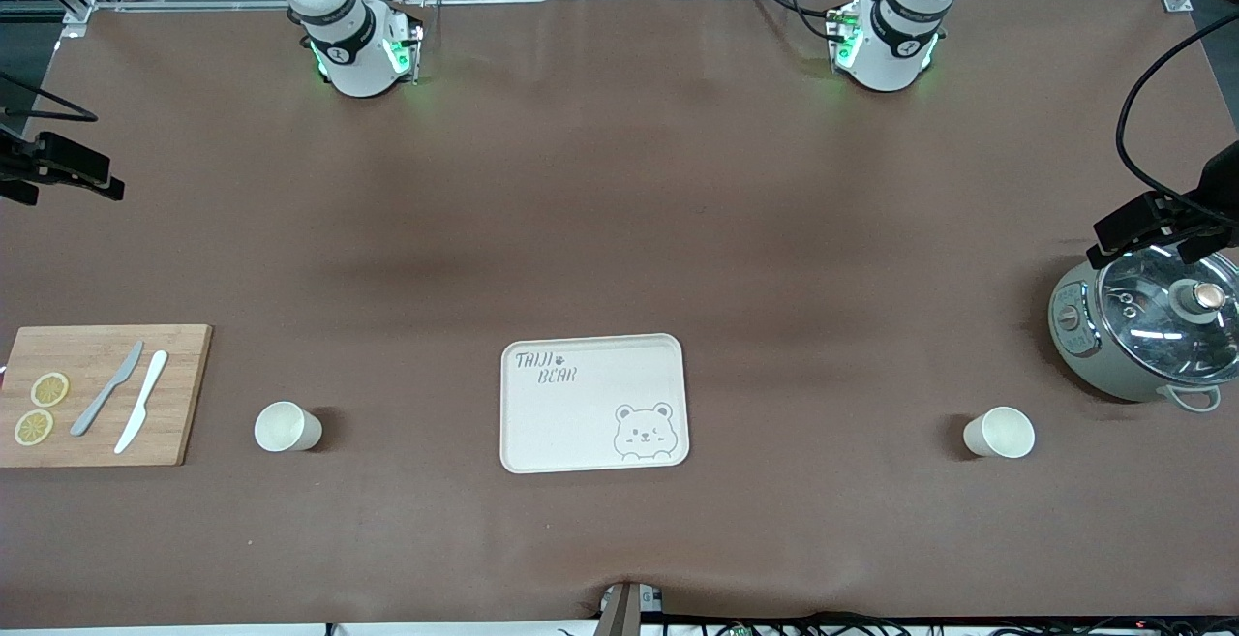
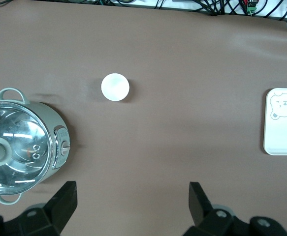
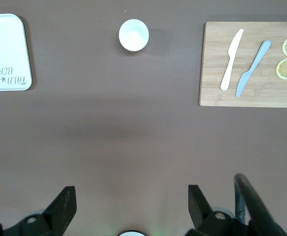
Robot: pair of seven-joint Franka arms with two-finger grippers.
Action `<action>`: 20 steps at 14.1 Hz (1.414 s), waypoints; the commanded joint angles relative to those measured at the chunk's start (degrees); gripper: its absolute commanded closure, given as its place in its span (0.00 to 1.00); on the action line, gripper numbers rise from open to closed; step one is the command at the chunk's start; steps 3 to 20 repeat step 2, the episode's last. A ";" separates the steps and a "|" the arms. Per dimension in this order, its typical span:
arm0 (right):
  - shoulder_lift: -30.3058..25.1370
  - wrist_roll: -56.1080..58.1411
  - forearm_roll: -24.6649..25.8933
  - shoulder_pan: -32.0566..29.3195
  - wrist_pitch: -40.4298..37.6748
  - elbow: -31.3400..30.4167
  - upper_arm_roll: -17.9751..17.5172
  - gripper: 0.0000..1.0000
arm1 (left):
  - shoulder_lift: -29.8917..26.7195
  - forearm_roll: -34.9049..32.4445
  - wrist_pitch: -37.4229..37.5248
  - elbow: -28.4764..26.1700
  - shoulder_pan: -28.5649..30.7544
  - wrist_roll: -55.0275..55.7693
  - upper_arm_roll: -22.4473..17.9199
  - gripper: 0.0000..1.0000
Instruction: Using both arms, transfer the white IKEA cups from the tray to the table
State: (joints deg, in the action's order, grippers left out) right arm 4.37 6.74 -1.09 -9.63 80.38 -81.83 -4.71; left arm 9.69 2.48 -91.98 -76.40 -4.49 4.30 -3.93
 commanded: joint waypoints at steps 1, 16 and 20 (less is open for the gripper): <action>-0.77 0.03 -0.14 0.31 -0.40 -0.17 0.05 0.00 | 0.24 -1.07 1.36 1.08 0.01 -0.26 0.50 0.00; -0.77 0.03 -0.14 0.31 -0.40 -0.17 0.05 0.00 | 0.24 -1.24 1.45 1.08 -0.08 -0.26 0.41 0.00; -0.77 0.03 -0.14 0.31 -0.40 -0.17 0.05 0.00 | 0.24 -1.24 1.45 1.08 -0.08 -0.26 0.41 0.00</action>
